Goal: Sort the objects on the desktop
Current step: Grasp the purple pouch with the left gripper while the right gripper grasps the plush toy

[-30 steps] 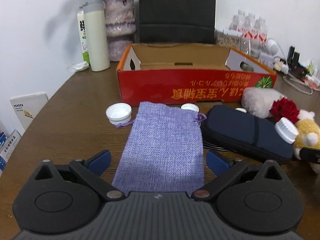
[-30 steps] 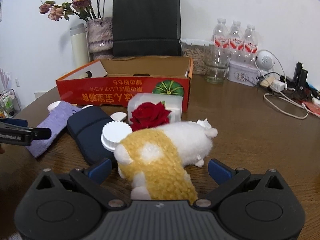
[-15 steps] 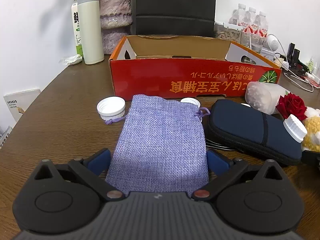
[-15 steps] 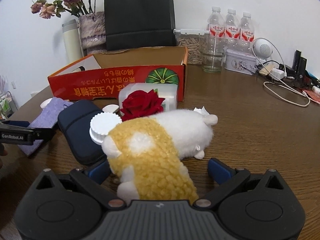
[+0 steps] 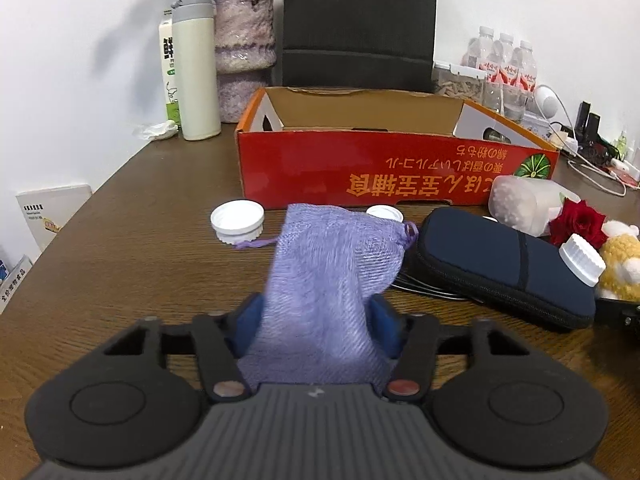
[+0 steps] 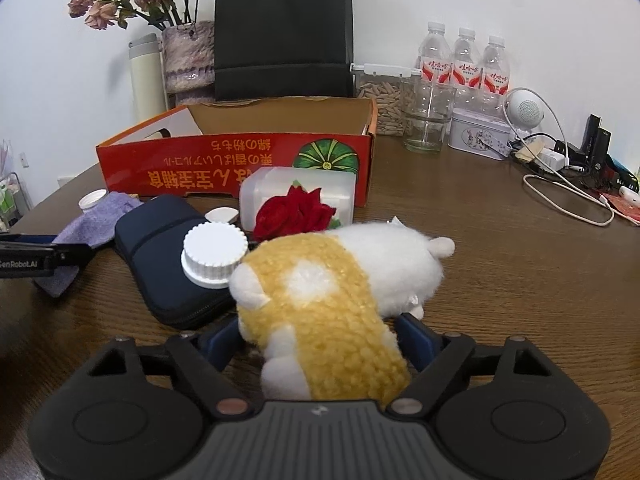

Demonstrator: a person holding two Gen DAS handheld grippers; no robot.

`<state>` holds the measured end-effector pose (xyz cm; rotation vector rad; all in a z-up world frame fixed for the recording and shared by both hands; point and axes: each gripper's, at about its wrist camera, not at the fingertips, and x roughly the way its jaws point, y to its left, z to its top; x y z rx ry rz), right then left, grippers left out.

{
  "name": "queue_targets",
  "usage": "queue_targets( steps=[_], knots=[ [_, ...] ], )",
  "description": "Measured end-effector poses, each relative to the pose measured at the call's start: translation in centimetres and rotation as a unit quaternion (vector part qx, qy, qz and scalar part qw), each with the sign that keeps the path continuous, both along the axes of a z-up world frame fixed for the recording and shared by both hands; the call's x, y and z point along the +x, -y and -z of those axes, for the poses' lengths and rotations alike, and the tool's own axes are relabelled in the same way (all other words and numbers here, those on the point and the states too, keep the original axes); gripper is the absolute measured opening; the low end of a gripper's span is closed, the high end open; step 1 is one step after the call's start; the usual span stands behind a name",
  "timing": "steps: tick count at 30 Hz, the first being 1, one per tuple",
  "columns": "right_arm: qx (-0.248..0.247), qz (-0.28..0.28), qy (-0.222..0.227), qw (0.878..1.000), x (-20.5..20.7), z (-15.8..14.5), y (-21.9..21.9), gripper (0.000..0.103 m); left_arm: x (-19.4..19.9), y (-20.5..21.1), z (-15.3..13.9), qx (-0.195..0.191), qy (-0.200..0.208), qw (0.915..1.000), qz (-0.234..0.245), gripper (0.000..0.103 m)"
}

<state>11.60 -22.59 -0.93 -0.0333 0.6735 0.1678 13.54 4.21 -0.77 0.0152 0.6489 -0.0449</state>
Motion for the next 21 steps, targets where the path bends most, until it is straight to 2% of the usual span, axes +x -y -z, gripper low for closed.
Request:
queue_targets(
  steps=[2,6,10,14,21],
  knots=[
    [0.001,-0.001,0.004,1.0,-0.2,-0.1,0.0,0.071,-0.3,-0.2,-0.1,-0.004,0.003,1.0,-0.004,0.036],
    [0.003,0.001,0.01,1.0,-0.6,-0.1,0.1,0.066,-1.3,-0.6,-0.2,-0.024,0.009,0.9997,-0.006,0.024],
    [-0.004,-0.003,0.025,1.0,-1.5,-0.5,-0.2,0.062,-2.6,-0.4,-0.8,-0.026,0.028,0.9993,-0.002,0.023],
    [-0.013,-0.009,0.052,0.999,-2.7,-1.3,-0.5,0.061,-3.7,-0.3,-1.7,-0.023,0.049,0.9985,0.001,0.021],
    [-0.01,-0.006,0.073,0.997,-3.8,-2.2,-0.4,0.061,-4.7,-0.3,-2.7,-0.028,0.07,0.9972,0.005,0.019]
  ],
)
